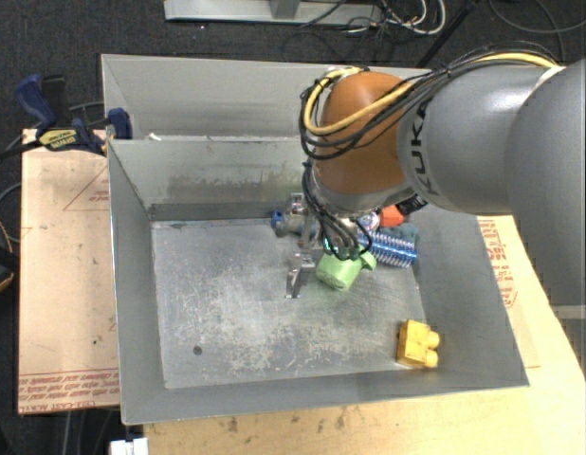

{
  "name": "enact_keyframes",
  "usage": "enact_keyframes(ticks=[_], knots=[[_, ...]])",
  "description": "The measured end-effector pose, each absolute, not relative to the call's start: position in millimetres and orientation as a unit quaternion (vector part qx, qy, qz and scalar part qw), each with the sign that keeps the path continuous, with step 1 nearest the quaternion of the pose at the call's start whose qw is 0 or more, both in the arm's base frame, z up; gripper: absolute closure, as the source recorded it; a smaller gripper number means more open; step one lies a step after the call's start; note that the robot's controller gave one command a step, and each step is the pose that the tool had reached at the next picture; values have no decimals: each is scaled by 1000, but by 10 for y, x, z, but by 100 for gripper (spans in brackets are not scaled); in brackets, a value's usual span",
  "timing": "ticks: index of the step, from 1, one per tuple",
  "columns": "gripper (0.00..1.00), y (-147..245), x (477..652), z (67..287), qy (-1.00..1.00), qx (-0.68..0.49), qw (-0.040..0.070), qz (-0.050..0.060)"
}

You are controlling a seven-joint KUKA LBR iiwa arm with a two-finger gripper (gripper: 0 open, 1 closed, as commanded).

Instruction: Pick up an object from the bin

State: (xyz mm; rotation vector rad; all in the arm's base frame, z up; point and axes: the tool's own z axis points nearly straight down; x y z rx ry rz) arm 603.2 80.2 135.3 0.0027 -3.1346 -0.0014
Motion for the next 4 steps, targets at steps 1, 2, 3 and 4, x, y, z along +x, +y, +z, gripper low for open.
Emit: enact_keyframes(ticks=[1,2,3,4], knots=[[0,113,6200,939,-997,78,1,0],[0,-256,6447,1041,-996,88,-1,-3],[0,-312,6484,1037,-998,66,-3,-7],[0,-368,6507,1028,-995,104,-5,-9]])
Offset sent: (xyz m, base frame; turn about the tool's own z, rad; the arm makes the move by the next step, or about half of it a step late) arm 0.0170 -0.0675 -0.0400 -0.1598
